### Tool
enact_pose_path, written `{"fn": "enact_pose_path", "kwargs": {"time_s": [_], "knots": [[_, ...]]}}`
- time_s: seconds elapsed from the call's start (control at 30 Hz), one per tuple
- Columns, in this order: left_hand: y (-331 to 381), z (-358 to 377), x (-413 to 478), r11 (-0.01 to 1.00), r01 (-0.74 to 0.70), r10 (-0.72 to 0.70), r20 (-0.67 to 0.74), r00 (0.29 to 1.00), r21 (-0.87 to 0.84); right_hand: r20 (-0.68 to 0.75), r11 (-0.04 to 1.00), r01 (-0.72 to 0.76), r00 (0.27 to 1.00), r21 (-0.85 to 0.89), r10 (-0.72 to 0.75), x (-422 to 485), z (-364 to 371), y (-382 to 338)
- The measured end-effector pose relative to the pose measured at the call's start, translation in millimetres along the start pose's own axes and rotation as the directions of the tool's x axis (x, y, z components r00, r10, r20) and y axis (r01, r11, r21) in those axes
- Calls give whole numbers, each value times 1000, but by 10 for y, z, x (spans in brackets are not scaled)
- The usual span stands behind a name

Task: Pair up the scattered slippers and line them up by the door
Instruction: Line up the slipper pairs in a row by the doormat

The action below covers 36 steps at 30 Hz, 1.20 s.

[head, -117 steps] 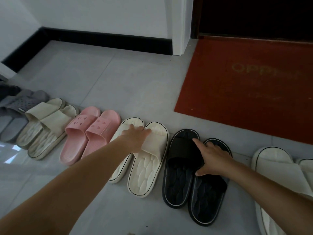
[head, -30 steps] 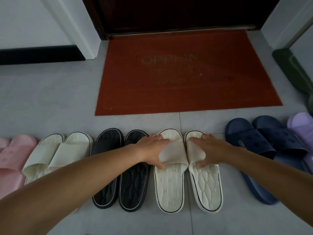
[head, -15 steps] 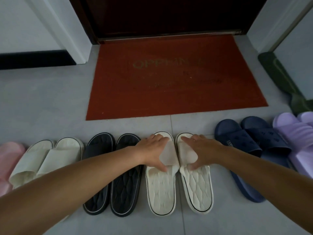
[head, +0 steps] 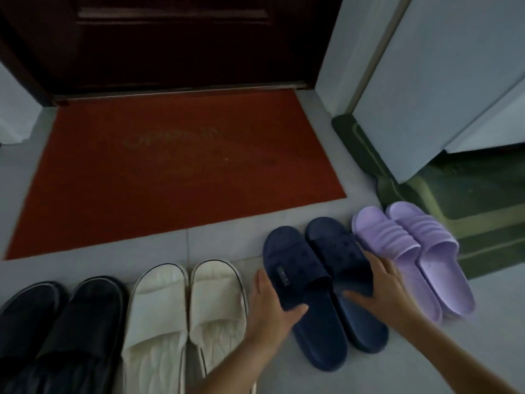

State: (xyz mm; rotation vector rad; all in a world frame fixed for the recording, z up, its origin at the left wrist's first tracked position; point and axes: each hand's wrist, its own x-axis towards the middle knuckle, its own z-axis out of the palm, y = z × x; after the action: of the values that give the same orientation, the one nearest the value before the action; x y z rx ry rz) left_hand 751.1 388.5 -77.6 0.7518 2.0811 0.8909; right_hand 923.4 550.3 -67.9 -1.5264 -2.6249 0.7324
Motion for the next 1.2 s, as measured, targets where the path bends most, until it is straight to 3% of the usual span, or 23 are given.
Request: {"fn": "enact_pose_path", "kwargs": {"time_s": [0.1,0.2,0.43,1.2], "knots": [[-81,276,-15,995,85,-80,-77,994,56,18,988,-101,995,117,100,-51,258,126],[6,372,-23,998,5,1,-119,993,55,5,973,-107,994,204,108,-30,369,151],[-90,307,90,974,-134,143,-35,989,183,-16,981,-126,991,149,130,-26,453,151],[-413,58,-240,936,-123,125,14,992,330,-21,975,-163,986,149,168,-578,706,-202]]}}
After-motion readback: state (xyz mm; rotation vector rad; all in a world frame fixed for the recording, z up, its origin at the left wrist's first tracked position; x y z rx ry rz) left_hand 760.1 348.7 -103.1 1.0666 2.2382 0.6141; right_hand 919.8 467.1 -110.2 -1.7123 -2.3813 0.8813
